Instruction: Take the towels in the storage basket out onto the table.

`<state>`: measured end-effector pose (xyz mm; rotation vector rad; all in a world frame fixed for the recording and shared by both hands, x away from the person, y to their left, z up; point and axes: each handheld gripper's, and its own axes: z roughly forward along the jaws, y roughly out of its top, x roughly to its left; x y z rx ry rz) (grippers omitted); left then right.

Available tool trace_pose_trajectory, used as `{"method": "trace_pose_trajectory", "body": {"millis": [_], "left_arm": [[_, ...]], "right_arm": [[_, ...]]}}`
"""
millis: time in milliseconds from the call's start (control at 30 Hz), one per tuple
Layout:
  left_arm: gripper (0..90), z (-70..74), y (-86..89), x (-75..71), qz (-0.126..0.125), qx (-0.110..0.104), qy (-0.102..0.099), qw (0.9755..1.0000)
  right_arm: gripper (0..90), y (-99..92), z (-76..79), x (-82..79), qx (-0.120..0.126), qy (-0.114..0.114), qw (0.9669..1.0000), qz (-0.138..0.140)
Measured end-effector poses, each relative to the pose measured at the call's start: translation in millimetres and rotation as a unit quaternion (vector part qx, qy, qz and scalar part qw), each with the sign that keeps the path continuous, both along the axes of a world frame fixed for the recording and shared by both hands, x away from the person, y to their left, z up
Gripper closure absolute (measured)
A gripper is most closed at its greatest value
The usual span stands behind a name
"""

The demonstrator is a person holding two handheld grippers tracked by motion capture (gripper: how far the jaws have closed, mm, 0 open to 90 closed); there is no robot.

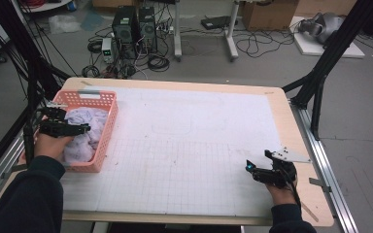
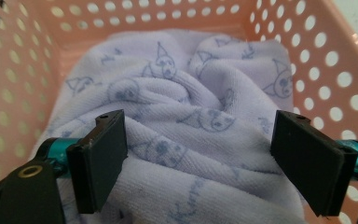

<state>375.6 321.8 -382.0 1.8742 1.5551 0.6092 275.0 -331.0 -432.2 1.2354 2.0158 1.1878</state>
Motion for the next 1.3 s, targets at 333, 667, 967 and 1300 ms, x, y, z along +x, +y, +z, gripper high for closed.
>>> {"method": "trace_pose_trajectory", "body": {"millis": [333,667,967,1300], "left_arm": [[16.4,-19.6,-7.8,19.0,-0.02,-0.003,0.087,0.996],[22.0,-29.3,-24.3,23.4,-0.019,0.076,0.087,0.9931],[58.9,-22.4,-22.9,19.7,-0.005,0.075,0.058,0.9954],[62.2,5.3,4.3,3.2,0.025,-0.009,-0.049,0.9984]], "right_arm": [[14.7,-0.6,-0.3,-0.9,-0.001,0.0,1.0,-0.001],[14.7,1.0,-0.6,0.2,-0.004,0.002,1.0,-0.004],[14.8,-3.4,0.0,-1.0,-0.004,0.004,0.9999,-0.014],[14.8,-4.2,-0.1,-0.2,-0.001,0.004,0.9998,-0.02]]}}
